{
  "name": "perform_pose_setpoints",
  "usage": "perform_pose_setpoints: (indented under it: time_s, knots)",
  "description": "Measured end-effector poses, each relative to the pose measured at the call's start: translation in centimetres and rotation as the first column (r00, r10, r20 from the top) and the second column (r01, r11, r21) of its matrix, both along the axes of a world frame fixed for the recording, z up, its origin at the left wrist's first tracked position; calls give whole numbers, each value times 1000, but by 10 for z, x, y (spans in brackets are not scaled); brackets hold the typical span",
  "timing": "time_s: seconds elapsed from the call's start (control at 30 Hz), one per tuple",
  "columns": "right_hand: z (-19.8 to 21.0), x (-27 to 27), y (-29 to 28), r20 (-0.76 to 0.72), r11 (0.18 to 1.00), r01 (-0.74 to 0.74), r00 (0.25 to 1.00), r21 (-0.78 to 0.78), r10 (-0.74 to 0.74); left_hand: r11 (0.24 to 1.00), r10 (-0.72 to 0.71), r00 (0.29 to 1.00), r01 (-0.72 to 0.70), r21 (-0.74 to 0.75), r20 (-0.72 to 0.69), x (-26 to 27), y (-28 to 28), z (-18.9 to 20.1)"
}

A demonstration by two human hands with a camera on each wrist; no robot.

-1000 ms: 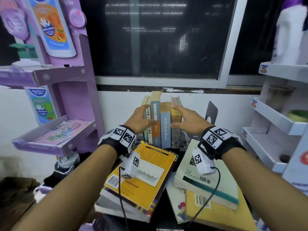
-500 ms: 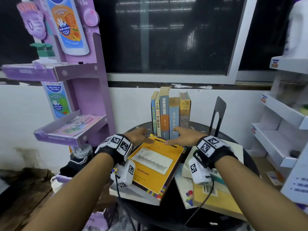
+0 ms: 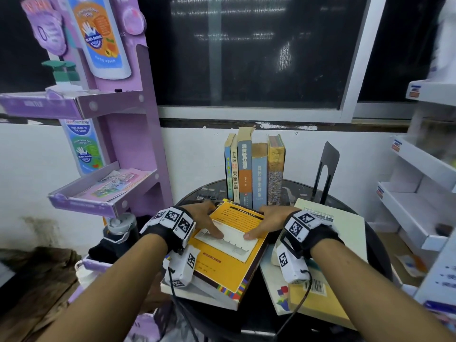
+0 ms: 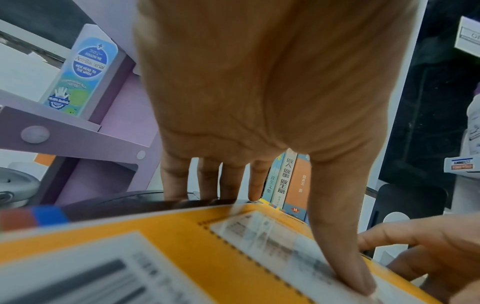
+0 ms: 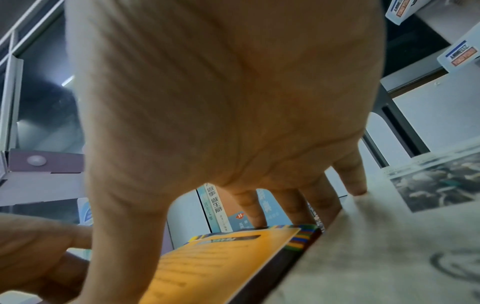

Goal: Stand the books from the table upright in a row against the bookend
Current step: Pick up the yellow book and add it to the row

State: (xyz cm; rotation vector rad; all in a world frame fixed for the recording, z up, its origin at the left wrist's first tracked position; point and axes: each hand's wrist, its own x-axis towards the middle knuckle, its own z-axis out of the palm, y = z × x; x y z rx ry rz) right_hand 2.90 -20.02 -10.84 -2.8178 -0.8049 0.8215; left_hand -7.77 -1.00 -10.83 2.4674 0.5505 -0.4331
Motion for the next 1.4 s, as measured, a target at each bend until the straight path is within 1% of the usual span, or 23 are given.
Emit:
perform_pose_setpoints:
  time_s: [0.17,0.27,0.4,0.63,0.77,0.83,0.9,0.97,1.0,1.03,1.13,1.17,1.3,1.4]
  knots:
    - [-2,-2,3,60,1000,9,998,22,-10,998,-28,1000,27,60,9,-1,0,2]
    - [-4,-2,4,83,997,13,996,70,-19,996,-36,999,34,84,20,1,1,-1]
    - [-3,-4,3,95,989,54,993,134,-68,996,-46,998,43,82,34,3,4,-4]
    - [3,-7,5,113,965,136,980,226,-164,999,-32,998,32,-8,47,-3,9,-1]
    - [11,-12,6,100,931,174,971,321,-216,994,-15,994,27,-108,110,1,27,-10]
    - [13,-12,4,70,880,204,964,429,-257,987,-20,990,41,-153,138,2,32,-14]
    - [15,-12,2,30,801,247,949,546,-313,982,-15,987,44,-184,160,-3,28,-10]
    - [19,-13,0,-18,745,279,941,606,-338,975,-22,986,57,-213,166,-9,23,-6]
    - [21,-15,-1,-39,730,285,942,622,-334,970,-29,986,67,-232,165,-11,21,-4]
    - [24,-16,-2,-58,726,290,943,623,-326,966,-35,986,74,-247,162,-12,19,-2]
    - [31,-20,-3,-90,765,308,945,566,-314,955,-30,985,79,-287,170,-16,16,1]
    - [33,-21,-3,-115,766,317,945,560,-307,954,-30,983,82,-288,181,-16,16,1]
    - [36,-23,-4,-199,738,346,938,579,-284,961,-23,972,86,-264,233,-16,17,2]
    - [41,-26,-5,-284,669,387,922,635,-263,958,-17,962,94,-272,271,-17,18,7]
